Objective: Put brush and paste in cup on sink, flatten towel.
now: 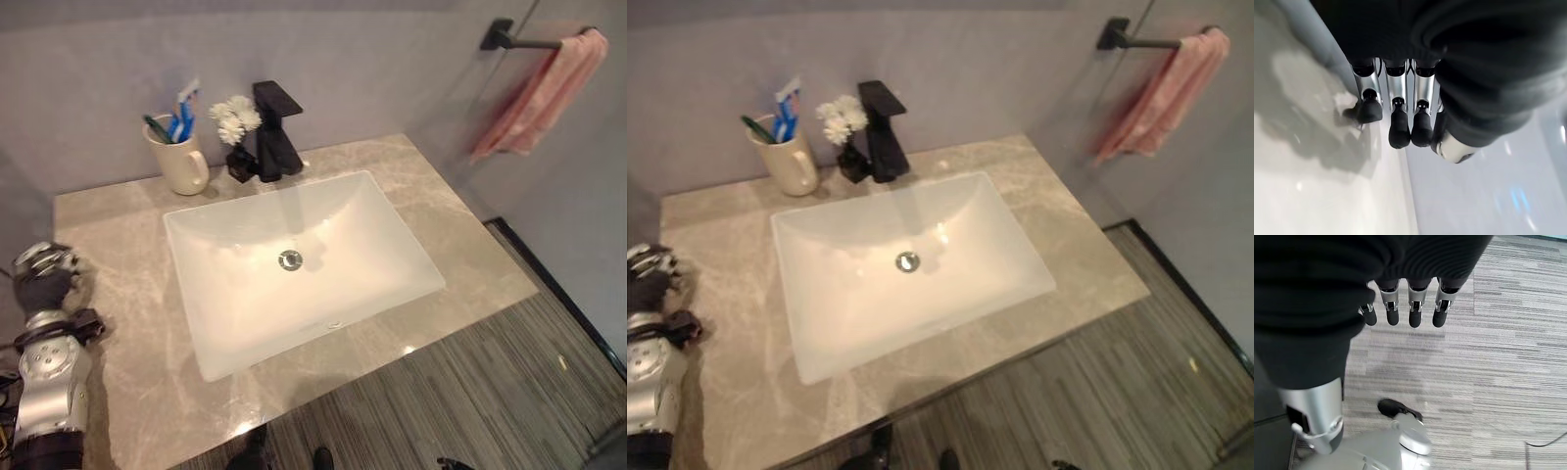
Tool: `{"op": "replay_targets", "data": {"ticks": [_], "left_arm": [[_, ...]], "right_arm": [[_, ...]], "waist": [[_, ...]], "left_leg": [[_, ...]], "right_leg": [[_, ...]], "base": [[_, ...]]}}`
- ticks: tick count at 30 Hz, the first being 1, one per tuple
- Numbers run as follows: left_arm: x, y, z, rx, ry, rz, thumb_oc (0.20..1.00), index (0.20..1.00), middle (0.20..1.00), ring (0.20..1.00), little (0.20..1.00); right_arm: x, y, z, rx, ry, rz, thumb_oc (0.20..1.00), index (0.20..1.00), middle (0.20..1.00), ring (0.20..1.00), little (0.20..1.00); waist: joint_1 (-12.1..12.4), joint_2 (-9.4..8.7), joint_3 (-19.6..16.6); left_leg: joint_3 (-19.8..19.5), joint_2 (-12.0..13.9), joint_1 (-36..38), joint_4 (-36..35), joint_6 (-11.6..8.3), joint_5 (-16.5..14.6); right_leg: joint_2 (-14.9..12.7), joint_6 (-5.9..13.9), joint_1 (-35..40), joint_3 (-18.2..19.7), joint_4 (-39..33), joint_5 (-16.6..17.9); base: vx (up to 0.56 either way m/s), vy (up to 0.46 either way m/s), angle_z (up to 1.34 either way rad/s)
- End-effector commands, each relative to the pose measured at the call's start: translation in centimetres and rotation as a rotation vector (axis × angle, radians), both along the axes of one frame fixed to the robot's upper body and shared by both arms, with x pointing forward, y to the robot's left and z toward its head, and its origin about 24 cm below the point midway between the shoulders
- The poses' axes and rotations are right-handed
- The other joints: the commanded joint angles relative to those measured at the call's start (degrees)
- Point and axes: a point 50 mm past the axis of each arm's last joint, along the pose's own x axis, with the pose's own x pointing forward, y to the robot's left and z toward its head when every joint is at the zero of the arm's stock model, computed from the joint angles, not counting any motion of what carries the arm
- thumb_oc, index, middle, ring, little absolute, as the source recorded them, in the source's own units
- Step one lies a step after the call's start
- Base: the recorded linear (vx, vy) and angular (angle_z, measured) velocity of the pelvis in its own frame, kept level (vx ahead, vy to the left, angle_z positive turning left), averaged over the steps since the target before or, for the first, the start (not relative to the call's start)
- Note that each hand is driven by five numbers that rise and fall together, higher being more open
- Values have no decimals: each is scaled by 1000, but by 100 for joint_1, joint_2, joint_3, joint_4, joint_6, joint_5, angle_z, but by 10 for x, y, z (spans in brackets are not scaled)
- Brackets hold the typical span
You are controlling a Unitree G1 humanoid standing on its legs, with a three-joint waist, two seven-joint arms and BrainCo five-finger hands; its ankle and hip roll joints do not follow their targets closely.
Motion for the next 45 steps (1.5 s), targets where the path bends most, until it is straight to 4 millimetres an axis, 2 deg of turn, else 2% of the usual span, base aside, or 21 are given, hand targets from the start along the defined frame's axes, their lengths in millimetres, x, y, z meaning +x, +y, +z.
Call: {"op": "replay_targets", "data": {"ticks": [1, 5, 9, 10, 12, 15, 18, 23, 26, 28, 29, 30, 31, 32, 33, 34, 35, 37, 38, 42, 45], "left_arm": [[0, -24, 27, 63, -145, -202, 200, 200, 200, 200, 200], [-12, -49, 35, 60, -216, -423, 200, 200, 200, 200, 200], [-10, -62, 23, 9, -209, -487, 200, 200, 200, 200, 200], [-7, -74, 20, -15, -206, -563, 200, 200, 200, 200, 200], [-6, -79, 19, -21, -197, -601, 200, 200, 200, 200, 200], [6, -93, 8, -39, -145, -678, 200, 200, 200, 200, 200], [7, -101, -3, -96, -126, -713, 200, 200, 200, 200, 200], [15, -122, -4, -117, -115, -869, 200, 200, 200, 200, 200], [21, -132, 6, -94, -153, -925, 200, 200, 200, 200, 200], [26, -136, 7, -102, -174, -937, 200, 200, 200, 200, 200], [26, -136, 8, -91, -175, -937, 200, 200, 200, 200, 200], [26, -136, 7, -93, -173, -935, 200, 200, 200, 200, 200], [24, -132, 5, -83, -155, -917, 200, 200, 200, 200, 200], [24, -132, 5, -82, -155, -917, 200, 200, 200, 200, 200], [23, -130, 4, -87, -152, -909, 200, 200, 200, 200, 200], [21, -128, 1, -93, -144, -897, 200, 200, 200, 200, 200], [17, -124, -5, -137, -139, -884, 200, 200, 200, 200, 200], [17, -126, -9, -153, -132, -879, 200, 200, 200, 200, 200], [17, -128, -16, -190, -123, -870, 200, 200, 200, 200, 200], [21, -128, -27, -238, -105, -835, 200, 200, 200, 200, 200], [25, -133, -37, -262, -60, -834, 200, 200, 200, 200, 200]], "right_arm": [[-15, -18, 4, -48, 2, -64, 1000, 1000, 1000, 1000, 1000], [-13, -15, 5, -13, -42, -94, 1000, 1000, 1000, 1000, 1000], [-15, -10, 5, 11, -52, -63, 1000, 1000, 1000, 1000, 1000], [-10, -14, 7, -1, -86, -61, 1000, 1000, 1000, 1000, 1000], [-3, -16, 10, -7, -113, -57, 1000, 1000, 1000, 1000, 1000], [14, -26, 17, -45, -172, -30, 1000, 1000, 1000, 1000, 1000], [16, -28, 17, -53, -173, -24, 1000, 1000, 1000, 1000, 1000], [27, -17, 19, -2, -234, -22, 1000, 1000, 1000, 1000, 1000], [45, -10, 24, 19, -296, 19, 1000, 1000, 1000, 1000, 1000], [69, -4, 35, 33, -377, 110, 1000, 1000, 1000, 1000, 1000], [82, 0, 42, 37, -421, 151, 1000, 1000, 1000, 1000, 1000], [89, 2, 45, 34, -441, 175, 1000, 1000, 1000, 1000, 1000], [100, 9, 53, 38, -496, 241, 1000, 1000, 1000, 1000, 1000], [100, 9, 53, 38, -496, 241, 1000, 1000, 1000, 1000, 1000], [99, 9, 54, 35, -496, 255, 1000, 1000, 1000, 1000, 1000], [98, 9, 55, 29, -494, 276, 1000, 1000, 1000, 1000, 1000], [87, 3, 53, 22, -467, 285, 1000, 1000, 1000, 1000, 1000], [85, -2, 53, 5, -468, 263, 1000, 1000, 1000, 1000, 1000], [82, -6, 53, -5, -461, 243, 1000, 1000, 1000, 1000, 1000], [79, -12, 58, -24, -468, 253, 1000, 1000, 1000, 1000, 1000], [75, -25, 62, -51, -474, 208, 1000, 1000, 1000, 1000, 1000]], "waist": [[45, -52, -39], [114, 98, -38], [109, 183, -26], [62, 266, -24], [65, 304, -11], [182, 293, 130], [230, 323, 94], [43, 522, 20], [-23, 723, 32], [-43, 849, 89], [39, 883, 128], [172, 905, 174], [345, 978, 281], [336, 973, 277], [365, 1029, 309], [362, 1061, 332], [264, 992, 230], [286, 936, 164], [286, 786, 67], [171, 665, 65], [62, 579, 134]], "left_leg": [[-191, 35, 41, 709, 48, -689], [-357, 4, 103, 785, 49, -691], [-588, 27, 213, 622, 32, -599], [-628, 67, 213, 563, 10, -506], [-644, 82, 208, 584, 3, -503], [-1745, -428, 31, 1103, -23, -728], [-2255, -769, 87, 1474, 27, -980], [-2072, -884, 531, 1471, 171, -1161], [-1763, -971, 692, 1378, 265, -1221], [-1325, -938, 732, 1206, 337, -1241], [-1091, -880, 729, 1151, 361, -1248], [-853, -796, 739, 1110, 376, -1275], [-372, -490, 911, 989, 352, -1309], [-379, -496, 904, 979, 350, -1292], [-207, -366, 970, 876, 347, -1236], [-36, -264, 1009, 753, 361, -1153], [204, -156, 1048, 554, 350, -1027], [263, -145, 998, 589, 354, -1037], [345, -110, 938, 648, 274, -1053], [462, 210, 953, 788, 131, -1048], [419, 434, 858, 1276, 43, -1074]], "right_leg": [[-308, 284, -388, -300, 485, 234], [-235, 232, -409, -172, 552, 189], [-132, 161, -458, -62, 621, 144], [-67, 125, -487, 2, 545, 163], [-42, 113, -490, 46, 486, 193], [5, 94, -567, 370, 375, 354], [79, 163, -573, 751, 347, 493], [143, 274, -523, 1298, 572, 530], [129, 461, -753, 1806, 697, 667], [129, 690, -1085, 2174, 763, 901], [34, 781, -1246, 2039, 730, 1014], [-122, 803, -1401, 1641, 679, 1108], [-557, 658, -1596, 45, 733, 998], [-565, 657, -1603, 39, 731, 1004], [-790, 611, -1595, -608, 882, 875], [-905, 561, -1531, -956, 1127, 727], [-710, 565, -1232, -690, 1508, 447], [-703, 558, -1057, -755, 1489, 347], [-678, 516, -872, -861, 1180, 315], [-350, 338, -763, -542, 929, 358], [-118, 192, -514, -505, 630, 341]], "base": [[-43, -5, 23], [-53, -21, 11], [-46, -89, -18], [-40, -73, -24], [-67, -66, -13], [-102, -46, -31], [12, 37, -79], [17, 140, -69], [-94, 212, -90], [-142, 166, -153], [-172, 41, -190], [-175, -75, -240], [-130, -87, -253], [-136, -99, -208], [-136, -73, -191], [-196, -230, -141], [-148, -200, -119], [-45, -273, -53], [-8, -430, -46], [20, -321, -38], [41, -341, -6]]}}
